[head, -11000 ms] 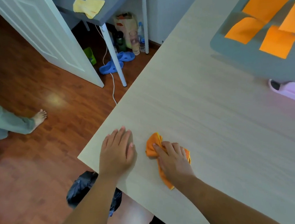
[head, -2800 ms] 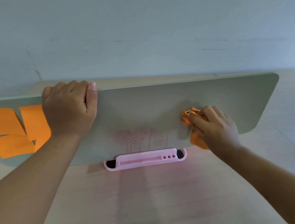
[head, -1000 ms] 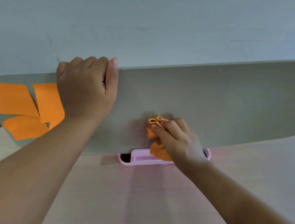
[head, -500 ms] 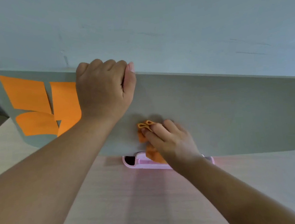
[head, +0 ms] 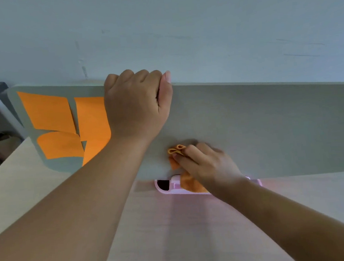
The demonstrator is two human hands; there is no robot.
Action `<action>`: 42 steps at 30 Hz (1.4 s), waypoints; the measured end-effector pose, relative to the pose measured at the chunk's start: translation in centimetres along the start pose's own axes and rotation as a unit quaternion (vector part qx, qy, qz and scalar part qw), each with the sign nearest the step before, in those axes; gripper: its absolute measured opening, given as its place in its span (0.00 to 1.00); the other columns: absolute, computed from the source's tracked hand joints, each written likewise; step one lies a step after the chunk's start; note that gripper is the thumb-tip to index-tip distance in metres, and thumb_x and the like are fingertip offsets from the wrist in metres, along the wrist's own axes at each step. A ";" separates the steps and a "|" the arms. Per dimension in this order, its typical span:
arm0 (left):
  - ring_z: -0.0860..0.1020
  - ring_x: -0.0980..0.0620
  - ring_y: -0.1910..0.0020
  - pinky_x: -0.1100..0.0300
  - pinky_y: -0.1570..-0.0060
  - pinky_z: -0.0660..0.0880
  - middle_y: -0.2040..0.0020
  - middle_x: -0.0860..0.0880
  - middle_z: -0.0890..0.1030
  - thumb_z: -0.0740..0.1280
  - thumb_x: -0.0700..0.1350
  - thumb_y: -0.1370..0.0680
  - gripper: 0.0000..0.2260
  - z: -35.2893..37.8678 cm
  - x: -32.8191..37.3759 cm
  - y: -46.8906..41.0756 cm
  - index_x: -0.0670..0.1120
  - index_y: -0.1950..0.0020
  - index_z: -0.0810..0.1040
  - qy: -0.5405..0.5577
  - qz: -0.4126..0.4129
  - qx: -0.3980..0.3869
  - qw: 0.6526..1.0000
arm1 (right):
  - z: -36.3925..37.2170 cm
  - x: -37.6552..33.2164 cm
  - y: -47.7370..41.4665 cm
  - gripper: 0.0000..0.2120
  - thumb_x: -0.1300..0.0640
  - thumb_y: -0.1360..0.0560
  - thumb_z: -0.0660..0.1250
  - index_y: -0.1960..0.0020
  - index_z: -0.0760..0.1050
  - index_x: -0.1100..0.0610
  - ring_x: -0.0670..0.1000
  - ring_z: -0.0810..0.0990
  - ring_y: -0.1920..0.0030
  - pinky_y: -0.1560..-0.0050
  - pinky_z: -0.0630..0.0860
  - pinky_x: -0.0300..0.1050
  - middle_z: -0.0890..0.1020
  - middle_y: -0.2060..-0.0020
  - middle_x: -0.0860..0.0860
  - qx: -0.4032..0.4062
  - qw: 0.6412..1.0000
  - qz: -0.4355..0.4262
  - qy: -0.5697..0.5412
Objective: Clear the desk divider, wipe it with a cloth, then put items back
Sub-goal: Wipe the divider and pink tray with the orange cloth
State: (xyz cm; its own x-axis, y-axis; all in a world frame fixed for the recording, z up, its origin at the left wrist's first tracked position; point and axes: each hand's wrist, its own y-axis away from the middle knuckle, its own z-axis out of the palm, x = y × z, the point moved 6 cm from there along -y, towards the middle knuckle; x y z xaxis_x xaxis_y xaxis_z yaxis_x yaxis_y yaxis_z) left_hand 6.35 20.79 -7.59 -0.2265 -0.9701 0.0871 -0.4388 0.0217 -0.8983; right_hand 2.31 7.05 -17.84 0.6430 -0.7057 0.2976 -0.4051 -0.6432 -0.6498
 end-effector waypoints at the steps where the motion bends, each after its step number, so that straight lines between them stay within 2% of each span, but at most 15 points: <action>1: 0.62 0.46 0.66 0.53 0.61 0.55 0.70 0.51 0.63 0.53 0.50 0.17 0.18 0.0 0.0 0.0 0.48 0.66 0.63 0.001 -0.004 0.003 1.000 | -0.5 1.0 1.3 0.13 0.63 0.35 0.71 0.51 0.84 0.55 0.54 0.77 0.68 0.73 0.73 0.44 0.81 0.65 0.51 -0.018 1.000 -0.004 0.004; 5: 0.61 0.46 0.66 0.53 0.62 0.55 0.70 0.51 0.62 0.54 0.50 0.17 0.17 0.0 -0.1 0.0 0.48 0.66 0.62 -0.006 -0.006 0.015 1.000 | -2.4 3.8 1.8 0.12 0.62 0.29 0.70 0.46 0.82 0.56 0.55 0.76 0.66 0.75 0.71 0.44 0.79 0.61 0.53 0.014 0.999 0.012 0.033; 9: 0.61 0.47 0.66 0.54 0.61 0.54 0.70 0.51 0.63 0.53 0.50 0.17 0.17 0.0 0.0 0.0 0.48 0.66 0.62 -0.009 0.004 -0.002 1.000 | 0.4 -0.5 -1.3 0.07 0.59 0.28 0.71 0.51 0.80 0.52 0.54 0.76 0.67 0.74 0.71 0.45 0.80 0.62 0.50 0.063 0.996 0.054 -0.015; 12: 0.62 0.46 0.67 0.54 0.61 0.55 0.71 0.50 0.63 0.53 0.50 0.17 0.18 0.0 0.1 0.2 0.47 0.66 0.62 -0.006 0.002 0.003 1.000 | 2.8 -2.4 0.3 0.11 0.58 0.37 0.71 0.55 0.82 0.50 0.52 0.76 0.69 0.75 0.70 0.42 0.80 0.64 0.47 -0.005 1.000 0.021 -0.009; 16: 0.62 0.46 0.68 0.54 0.62 0.55 0.71 0.50 0.63 0.54 0.50 0.17 0.18 -0.2 0.1 0.0 0.47 0.66 0.62 0.000 -0.006 0.002 1.000 | 0.7 1.5 4.4 0.14 0.63 0.32 0.70 0.48 0.82 0.54 0.55 0.78 0.66 0.74 0.75 0.45 0.81 0.62 0.51 -0.051 0.999 -0.009 0.011; 18: 0.62 0.46 0.68 0.54 0.61 0.55 0.71 0.50 0.63 0.54 0.50 0.17 0.18 -0.1 0.1 0.0 0.47 0.66 0.62 0.001 -0.007 -0.001 1.000 | -0.5 2.2 3.0 0.13 0.65 0.29 0.68 0.47 0.82 0.55 0.56 0.77 0.66 0.74 0.74 0.46 0.80 0.60 0.52 -0.009 1.000 0.015 0.022; 20: 0.62 0.46 0.67 0.54 0.61 0.55 0.70 0.51 0.63 0.54 0.50 0.17 0.18 -0.1 0.2 0.0 0.47 0.66 0.63 0.006 -0.004 -0.004 1.000 | -0.2 0.8 -0.2 0.09 0.63 0.25 0.65 0.50 0.82 0.53 0.55 0.76 0.66 0.75 0.73 0.46 0.80 0.60 0.50 0.056 0.996 0.073 -0.002; 22: 0.62 0.47 0.66 0.55 0.60 0.54 0.70 0.51 0.63 0.53 0.51 0.17 0.18 -0.1 0.1 0.0 0.47 0.66 0.63 0.004 -0.002 -0.008 1.000 | 1.3 -2.2 -2.9 0.08 0.60 0.26 0.66 0.52 0.82 0.51 0.54 0.76 0.66 0.74 0.71 0.45 0.78 0.58 0.48 0.076 0.993 0.079 -0.044; 25: 0.62 0.47 0.67 0.55 0.61 0.53 0.71 0.51 0.63 0.53 0.51 0.16 0.19 -0.2 -0.2 0.2 0.47 0.66 0.62 0.009 0.000 -0.009 1.000 | 4.4 -4.9 -1.1 0.05 0.58 0.28 0.70 0.54 0.83 0.51 0.53 0.77 0.66 0.75 0.74 0.44 0.81 0.59 0.48 -0.011 0.999 0.016 -0.034; 27: 0.62 0.46 0.68 0.55 0.61 0.53 0.71 0.51 0.63 0.53 0.51 0.16 0.19 -0.1 -0.1 0.1 0.47 0.66 0.62 0.011 0.004 -0.009 1.000 | 4.1 -2.7 2.4 0.07 0.57 0.33 0.71 0.55 0.83 0.50 0.52 0.79 0.66 0.75 0.74 0.42 0.83 0.60 0.47 -0.065 0.998 0.007 -0.012; 29: 0.62 0.46 0.68 0.55 0.61 0.53 0.71 0.50 0.63 0.53 0.51 0.16 0.19 -0.2 0.0 0.1 0.47 0.66 0.62 0.007 0.002 -0.007 1.000 | 2.3 0.1 5.2 0.11 0.60 0.30 0.66 0.51 0.84 0.51 0.52 0.79 0.66 0.75 0.74 0.42 0.82 0.61 0.48 -0.083 0.996 -0.004 0.018; 32: 0.62 0.46 0.67 0.55 0.61 0.52 0.71 0.50 0.63 0.52 0.51 0.17 0.19 -0.1 0.1 -0.1 0.47 0.66 0.62 -0.005 -0.005 -0.003 1.000 | -0.8 3.0 4.5 0.14 0.64 0.27 0.66 0.45 0.81 0.53 0.55 0.77 0.65 0.75 0.72 0.45 0.79 0.60 0.51 -0.016 0.999 0.017 0.042; 35: 0.62 0.46 0.66 0.55 0.60 0.52 0.70 0.50 0.63 0.51 0.51 0.16 0.19 0.0 0.0 0.0 0.47 0.66 0.62 -0.002 -0.001 -0.015 1.000 | -0.1 0.9 -0.1 0.09 0.62 0.28 0.66 0.51 0.81 0.52 0.55 0.75 0.66 0.75 0.70 0.45 0.79 0.62 0.51 0.052 0.995 0.090 -0.002; 38: 0.62 0.46 0.67 0.55 0.61 0.52 0.71 0.50 0.64 0.51 0.51 0.16 0.19 -0.1 -0.1 0.1 0.47 0.66 0.61 0.001 0.001 -0.014 1.000 | 3.1 -2.9 -0.1 0.07 0.57 0.35 0.71 0.58 0.81 0.52 0.54 0.75 0.68 0.77 0.70 0.43 0.80 0.62 0.49 -0.008 0.999 0.041 -0.013; 42: 0.62 0.45 0.67 0.54 0.61 0.53 0.71 0.49 0.64 0.50 0.51 0.16 0.19 0.0 0.1 0.0 0.46 0.66 0.61 -0.005 -0.007 -0.016 1.000 | 2.1 1.5 7.3 0.12 0.62 0.34 0.73 0.52 0.82 0.51 0.53 0.78 0.66 0.78 0.73 0.44 0.80 0.61 0.50 -0.109 0.994 0.016 0.030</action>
State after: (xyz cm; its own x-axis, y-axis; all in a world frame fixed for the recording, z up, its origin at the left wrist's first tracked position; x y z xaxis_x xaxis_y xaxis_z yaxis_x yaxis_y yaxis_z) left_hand 6.29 20.74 -7.57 -0.2118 -0.9726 0.0959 -0.4692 0.0151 -0.8829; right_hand 1.69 1.88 -23.61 0.5902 -0.7389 0.3250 -0.5594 -0.6646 -0.4953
